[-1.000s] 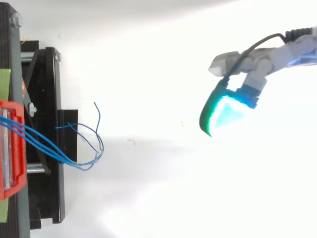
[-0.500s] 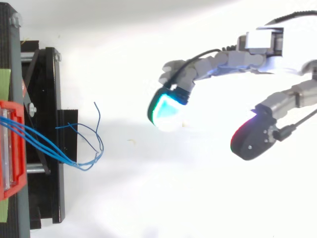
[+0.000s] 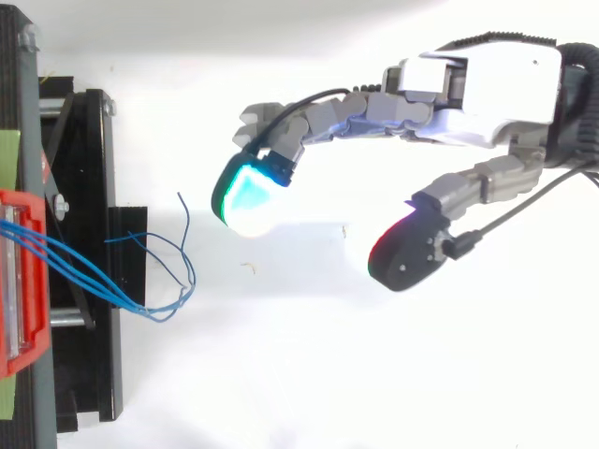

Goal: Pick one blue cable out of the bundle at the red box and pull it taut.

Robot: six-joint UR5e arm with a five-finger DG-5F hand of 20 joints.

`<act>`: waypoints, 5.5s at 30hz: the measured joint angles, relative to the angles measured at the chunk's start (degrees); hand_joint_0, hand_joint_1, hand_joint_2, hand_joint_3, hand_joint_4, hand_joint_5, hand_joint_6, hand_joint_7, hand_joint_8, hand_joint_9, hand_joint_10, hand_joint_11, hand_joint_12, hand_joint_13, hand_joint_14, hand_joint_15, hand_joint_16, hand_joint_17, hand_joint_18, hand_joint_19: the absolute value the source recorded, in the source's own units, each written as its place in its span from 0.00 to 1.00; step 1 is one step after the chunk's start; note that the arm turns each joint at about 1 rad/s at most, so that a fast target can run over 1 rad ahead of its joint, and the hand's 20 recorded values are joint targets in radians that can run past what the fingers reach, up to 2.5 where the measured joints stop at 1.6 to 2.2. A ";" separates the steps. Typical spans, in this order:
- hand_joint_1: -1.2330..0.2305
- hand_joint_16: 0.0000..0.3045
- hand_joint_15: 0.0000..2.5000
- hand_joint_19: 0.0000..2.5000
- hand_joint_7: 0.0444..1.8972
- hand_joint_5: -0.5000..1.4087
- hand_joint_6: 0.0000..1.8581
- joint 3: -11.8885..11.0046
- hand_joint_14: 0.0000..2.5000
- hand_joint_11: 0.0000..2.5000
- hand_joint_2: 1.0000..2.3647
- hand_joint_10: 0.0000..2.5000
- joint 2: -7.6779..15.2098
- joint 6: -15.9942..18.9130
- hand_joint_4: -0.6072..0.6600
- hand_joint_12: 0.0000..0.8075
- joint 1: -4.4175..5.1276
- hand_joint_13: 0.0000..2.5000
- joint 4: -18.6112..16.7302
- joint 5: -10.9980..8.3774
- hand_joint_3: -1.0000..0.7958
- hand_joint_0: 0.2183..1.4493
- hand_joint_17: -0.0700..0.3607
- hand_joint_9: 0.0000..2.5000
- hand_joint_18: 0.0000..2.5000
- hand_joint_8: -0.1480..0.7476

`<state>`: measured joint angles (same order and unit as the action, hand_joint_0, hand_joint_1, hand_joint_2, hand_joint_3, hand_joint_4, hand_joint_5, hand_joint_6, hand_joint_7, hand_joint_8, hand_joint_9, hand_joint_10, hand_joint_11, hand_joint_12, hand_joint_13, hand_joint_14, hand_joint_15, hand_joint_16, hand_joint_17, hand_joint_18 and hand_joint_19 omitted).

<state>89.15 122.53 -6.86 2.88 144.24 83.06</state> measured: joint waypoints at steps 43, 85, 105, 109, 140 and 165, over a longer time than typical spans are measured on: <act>0.42 0.19 0.04 0.04 0.51 0.18 0.27 -26.04 0.00 0.02 0.00 0.00 20.86 7.74 0.75 0.42 1.58 0.03 -3.25 3.93 0.28 0.25 0.46 0.11 0.00 0.48; 0.40 0.18 0.04 0.05 0.56 0.19 0.27 -17.87 0.00 0.02 0.00 0.00 21.08 4.66 0.74 0.41 1.41 0.04 -16.79 3.95 0.28 0.28 0.45 0.12 0.00 0.48; 0.36 0.18 0.03 0.05 0.59 0.19 0.29 -17.87 0.00 0.03 0.00 0.00 22.31 3.37 0.67 0.41 1.86 0.07 -17.39 2.89 0.33 0.31 0.44 0.14 0.03 0.48; 0.37 0.18 0.04 0.05 0.61 0.20 0.27 -17.87 0.00 0.03 0.00 0.00 22.31 3.25 0.70 0.42 1.88 0.07 -17.49 2.89 0.30 0.29 0.45 0.14 0.03 0.49; 0.38 0.18 0.03 0.06 0.58 0.19 0.27 -18.72 0.00 0.03 0.00 0.00 24.67 0.96 0.72 0.42 3.31 0.08 -23.13 -3.47 0.29 0.29 0.45 0.14 0.04 0.49; 0.37 0.18 0.04 0.05 0.64 0.20 0.27 -18.84 0.00 0.03 0.00 0.00 24.70 -0.75 0.68 0.42 6.26 0.09 -23.20 -7.44 0.32 0.31 0.45 0.16 0.06 0.49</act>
<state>70.31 147.22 -7.62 9.14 121.04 75.63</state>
